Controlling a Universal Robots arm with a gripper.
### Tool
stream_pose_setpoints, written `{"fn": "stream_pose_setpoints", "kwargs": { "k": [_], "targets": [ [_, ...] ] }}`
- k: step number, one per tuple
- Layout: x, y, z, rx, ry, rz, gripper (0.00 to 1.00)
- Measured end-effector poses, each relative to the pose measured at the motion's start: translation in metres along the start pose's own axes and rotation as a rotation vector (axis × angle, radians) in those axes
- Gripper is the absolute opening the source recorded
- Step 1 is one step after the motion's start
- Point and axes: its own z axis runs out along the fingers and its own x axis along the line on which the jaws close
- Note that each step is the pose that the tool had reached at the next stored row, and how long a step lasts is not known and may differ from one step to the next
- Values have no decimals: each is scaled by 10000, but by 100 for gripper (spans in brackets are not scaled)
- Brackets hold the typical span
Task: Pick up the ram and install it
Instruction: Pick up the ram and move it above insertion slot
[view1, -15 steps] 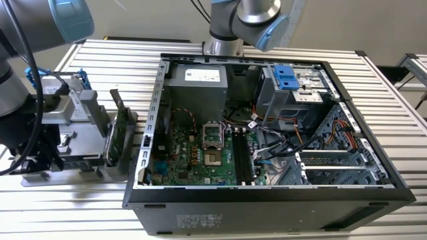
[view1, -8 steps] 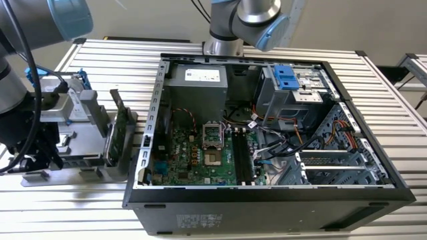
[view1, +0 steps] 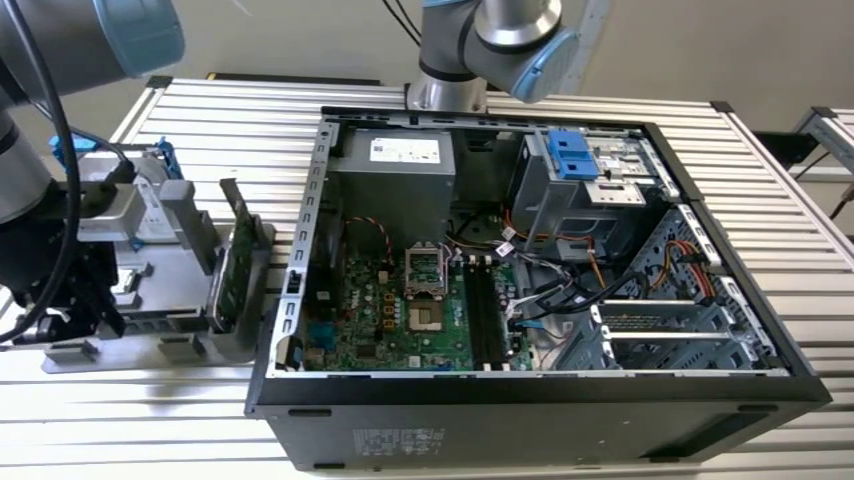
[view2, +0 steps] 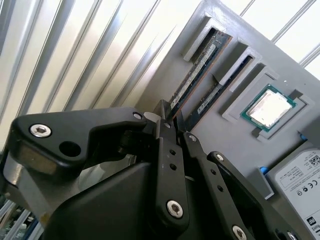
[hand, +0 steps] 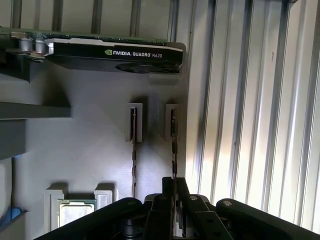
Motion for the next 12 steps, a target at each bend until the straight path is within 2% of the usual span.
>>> {"fn": "stream_pose_setpoints", "kwargs": {
  "k": [12],
  "targets": [
    [-5,2,-84,1,-1,0,0]
  ]
}}
